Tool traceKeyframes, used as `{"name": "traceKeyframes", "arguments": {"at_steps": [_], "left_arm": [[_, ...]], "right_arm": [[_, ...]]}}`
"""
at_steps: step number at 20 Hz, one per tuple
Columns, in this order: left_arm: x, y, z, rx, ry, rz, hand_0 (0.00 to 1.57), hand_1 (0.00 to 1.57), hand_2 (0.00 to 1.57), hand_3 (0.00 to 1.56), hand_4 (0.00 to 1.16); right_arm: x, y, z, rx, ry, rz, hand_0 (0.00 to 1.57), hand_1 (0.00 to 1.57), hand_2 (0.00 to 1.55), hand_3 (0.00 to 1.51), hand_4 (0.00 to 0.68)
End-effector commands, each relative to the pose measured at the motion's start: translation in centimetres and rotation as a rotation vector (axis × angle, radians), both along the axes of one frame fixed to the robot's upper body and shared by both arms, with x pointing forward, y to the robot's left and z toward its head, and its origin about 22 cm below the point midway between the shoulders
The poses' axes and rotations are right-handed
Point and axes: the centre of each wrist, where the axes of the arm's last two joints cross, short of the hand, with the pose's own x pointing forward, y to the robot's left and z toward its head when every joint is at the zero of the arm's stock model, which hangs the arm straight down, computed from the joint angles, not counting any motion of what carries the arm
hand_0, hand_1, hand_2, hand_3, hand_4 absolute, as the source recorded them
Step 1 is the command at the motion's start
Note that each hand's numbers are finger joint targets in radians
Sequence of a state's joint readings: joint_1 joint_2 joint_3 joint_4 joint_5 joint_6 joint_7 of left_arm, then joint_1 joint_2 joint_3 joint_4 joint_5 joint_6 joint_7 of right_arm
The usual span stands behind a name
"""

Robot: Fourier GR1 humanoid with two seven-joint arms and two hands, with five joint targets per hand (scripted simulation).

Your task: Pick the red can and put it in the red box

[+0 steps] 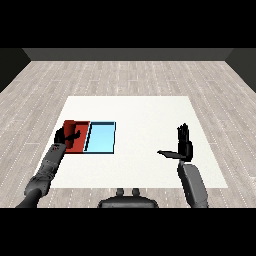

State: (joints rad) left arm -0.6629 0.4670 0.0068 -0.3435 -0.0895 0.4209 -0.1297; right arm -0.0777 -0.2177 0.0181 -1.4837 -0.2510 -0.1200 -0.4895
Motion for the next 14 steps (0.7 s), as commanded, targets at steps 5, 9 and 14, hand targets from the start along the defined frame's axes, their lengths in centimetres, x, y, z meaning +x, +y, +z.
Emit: {"name": "traceKeyframes", "arguments": {"at_steps": [5, 9, 14], "left_arm": [[-0.9, -0.4, -2.5, -0.049, 0.167, 0.095, 0.76, 0.76, 0.76, 0.0, 0.67], [-1.5, 1.2, -2.2, -0.011, 0.229, -0.035, 0.23, 0.23, 0.45, 0.0, 0.69], [-0.3, 1.9, -0.3, 0.061, 0.377, -0.014, 0.0, 0.0, 0.0, 0.0, 0.0]], "right_arm": [[-0.9, 0.8, 0.0, -0.026, -0.067, 0.021, 0.0, 0.0, 0.0, 0.0, 0.0], [-0.6, 1.3, 0.4, 0.005, -0.065, 0.016, 0.0, 0.0, 0.0, 0.0, 0.0], [-1.8, 0.2, 0.7, 0.005, -0.084, 0.047, 0.0, 0.0, 0.0, 0.0, 0.0]]}}
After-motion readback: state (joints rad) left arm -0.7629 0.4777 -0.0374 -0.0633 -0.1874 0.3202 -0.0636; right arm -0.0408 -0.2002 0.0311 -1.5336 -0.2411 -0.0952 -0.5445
